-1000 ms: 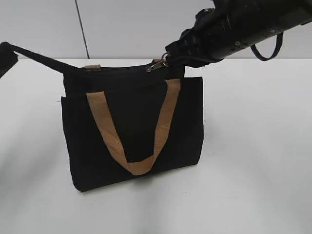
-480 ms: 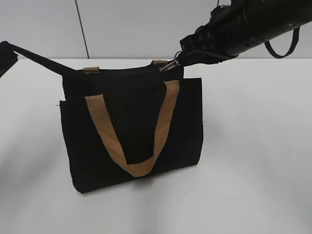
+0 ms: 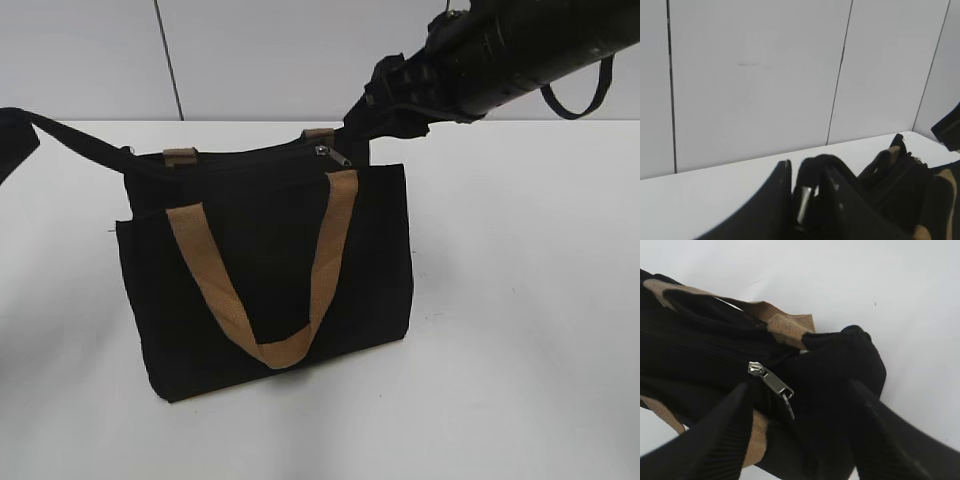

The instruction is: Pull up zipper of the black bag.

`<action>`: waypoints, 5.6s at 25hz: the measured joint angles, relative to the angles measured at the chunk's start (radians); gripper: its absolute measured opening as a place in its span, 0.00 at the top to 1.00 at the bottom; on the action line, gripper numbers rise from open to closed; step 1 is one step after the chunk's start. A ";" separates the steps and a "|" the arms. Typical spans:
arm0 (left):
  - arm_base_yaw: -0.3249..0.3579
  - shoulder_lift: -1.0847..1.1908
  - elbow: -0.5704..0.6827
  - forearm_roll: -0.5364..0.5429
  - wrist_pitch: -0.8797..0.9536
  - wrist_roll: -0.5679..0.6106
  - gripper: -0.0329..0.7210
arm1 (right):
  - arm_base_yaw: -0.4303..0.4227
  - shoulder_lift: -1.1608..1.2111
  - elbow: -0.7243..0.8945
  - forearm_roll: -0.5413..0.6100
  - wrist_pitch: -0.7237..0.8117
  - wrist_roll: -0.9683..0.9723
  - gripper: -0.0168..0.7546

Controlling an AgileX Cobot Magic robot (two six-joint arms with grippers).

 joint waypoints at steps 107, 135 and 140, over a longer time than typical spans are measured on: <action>-0.004 -1.100 -0.298 -0.739 2.005 0.591 0.38 | -0.477 -1.601 0.676 -0.460 0.564 0.363 0.39; -0.009 -1.100 -0.298 -0.795 2.004 0.588 0.41 | -0.477 -1.601 0.678 -0.455 0.558 0.363 0.39; -0.031 -1.100 -0.298 -0.809 2.004 0.588 0.41 | -0.477 -1.601 0.678 -0.455 0.558 0.360 0.39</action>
